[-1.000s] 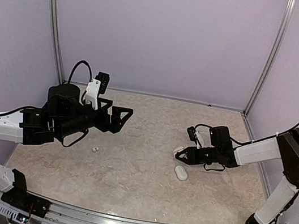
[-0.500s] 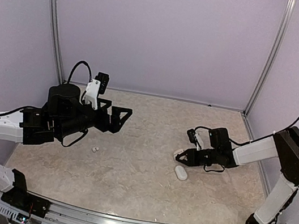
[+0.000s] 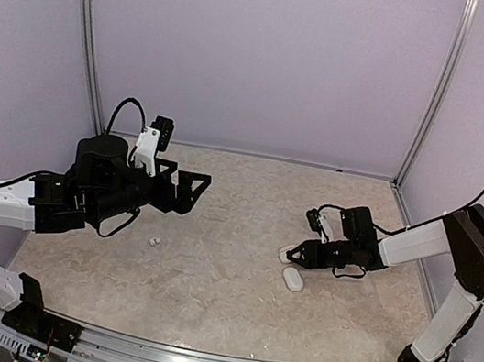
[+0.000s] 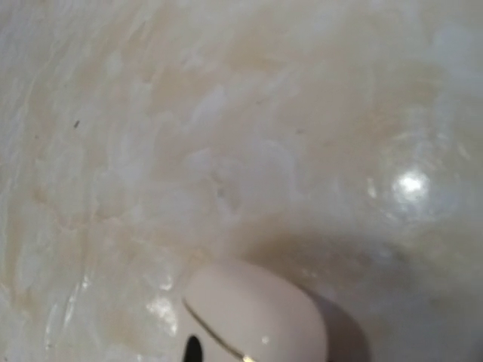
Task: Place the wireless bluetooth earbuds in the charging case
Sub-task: Place the charging case with the earbuds at the center of the board.
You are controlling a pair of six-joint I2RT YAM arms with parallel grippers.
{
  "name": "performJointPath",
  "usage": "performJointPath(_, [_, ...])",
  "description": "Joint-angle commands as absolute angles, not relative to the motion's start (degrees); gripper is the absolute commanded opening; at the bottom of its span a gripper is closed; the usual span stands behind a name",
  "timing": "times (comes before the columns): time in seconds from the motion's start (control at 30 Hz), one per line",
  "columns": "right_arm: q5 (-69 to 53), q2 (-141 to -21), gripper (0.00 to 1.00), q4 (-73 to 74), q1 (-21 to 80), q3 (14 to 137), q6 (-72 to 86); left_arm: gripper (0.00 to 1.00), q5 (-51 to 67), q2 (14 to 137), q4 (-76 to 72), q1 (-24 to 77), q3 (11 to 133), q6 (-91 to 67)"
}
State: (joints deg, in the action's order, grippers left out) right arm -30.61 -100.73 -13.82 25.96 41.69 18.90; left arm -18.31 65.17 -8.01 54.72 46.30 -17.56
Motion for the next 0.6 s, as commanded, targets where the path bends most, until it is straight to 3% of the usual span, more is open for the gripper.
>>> performJointPath(0.0, [-30.0, -100.4, 0.43, -12.1, 24.9, 43.2, 17.8, 0.99, -19.1, 63.7, -7.8, 54.3, 46.0, -17.5])
performJointPath(0.07, [-30.0, -99.9, 0.51, -11.9, 24.9, 43.2, 17.6, 0.99, -19.2, 63.6, -7.7, 54.4, 46.0, -17.5])
performJointPath(0.4, [-28.4, -90.2, 0.69, -8.1, 24.6, 41.3, 15.1, 0.99, -20.5, 63.0, -7.8, 54.3, 45.7, -18.0])
performJointPath(0.57, [-28.6, -84.9, 0.72, -6.3, 24.9, 38.3, 14.7, 0.99, -20.7, 63.0, -7.9, 54.1, 45.4, -18.0])
